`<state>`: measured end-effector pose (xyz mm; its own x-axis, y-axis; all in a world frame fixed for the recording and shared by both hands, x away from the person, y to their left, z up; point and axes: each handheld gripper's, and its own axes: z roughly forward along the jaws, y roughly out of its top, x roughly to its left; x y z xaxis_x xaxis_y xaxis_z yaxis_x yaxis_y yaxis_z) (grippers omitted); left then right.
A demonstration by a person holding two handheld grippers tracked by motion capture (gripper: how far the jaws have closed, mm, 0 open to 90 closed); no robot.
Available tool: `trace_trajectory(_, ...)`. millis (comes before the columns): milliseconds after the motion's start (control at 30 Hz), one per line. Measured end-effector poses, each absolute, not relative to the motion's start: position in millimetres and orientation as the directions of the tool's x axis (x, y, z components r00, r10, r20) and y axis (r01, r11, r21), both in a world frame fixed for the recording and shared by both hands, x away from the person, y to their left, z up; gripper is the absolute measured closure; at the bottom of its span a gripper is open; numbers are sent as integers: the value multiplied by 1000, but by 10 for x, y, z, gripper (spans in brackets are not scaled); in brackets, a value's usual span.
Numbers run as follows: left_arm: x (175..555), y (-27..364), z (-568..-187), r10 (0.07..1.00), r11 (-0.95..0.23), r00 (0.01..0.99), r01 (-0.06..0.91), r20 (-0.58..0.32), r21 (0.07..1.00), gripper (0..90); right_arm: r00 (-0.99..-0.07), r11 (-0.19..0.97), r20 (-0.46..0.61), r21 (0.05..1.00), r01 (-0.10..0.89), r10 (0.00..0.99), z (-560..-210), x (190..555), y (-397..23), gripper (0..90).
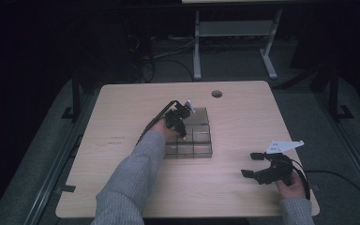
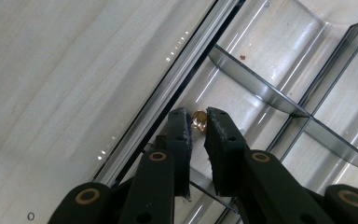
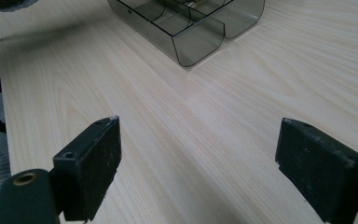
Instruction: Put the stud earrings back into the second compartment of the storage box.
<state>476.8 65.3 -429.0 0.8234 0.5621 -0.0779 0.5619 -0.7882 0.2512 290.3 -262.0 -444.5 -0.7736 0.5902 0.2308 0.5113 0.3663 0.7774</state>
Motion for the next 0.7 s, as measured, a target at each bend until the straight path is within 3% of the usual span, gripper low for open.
trace_trajectory(700,4601,683,-4129,528,-813,847,526,-65,249,682,-771,369,229,774,514,594,-4446,2902,-2615,140)
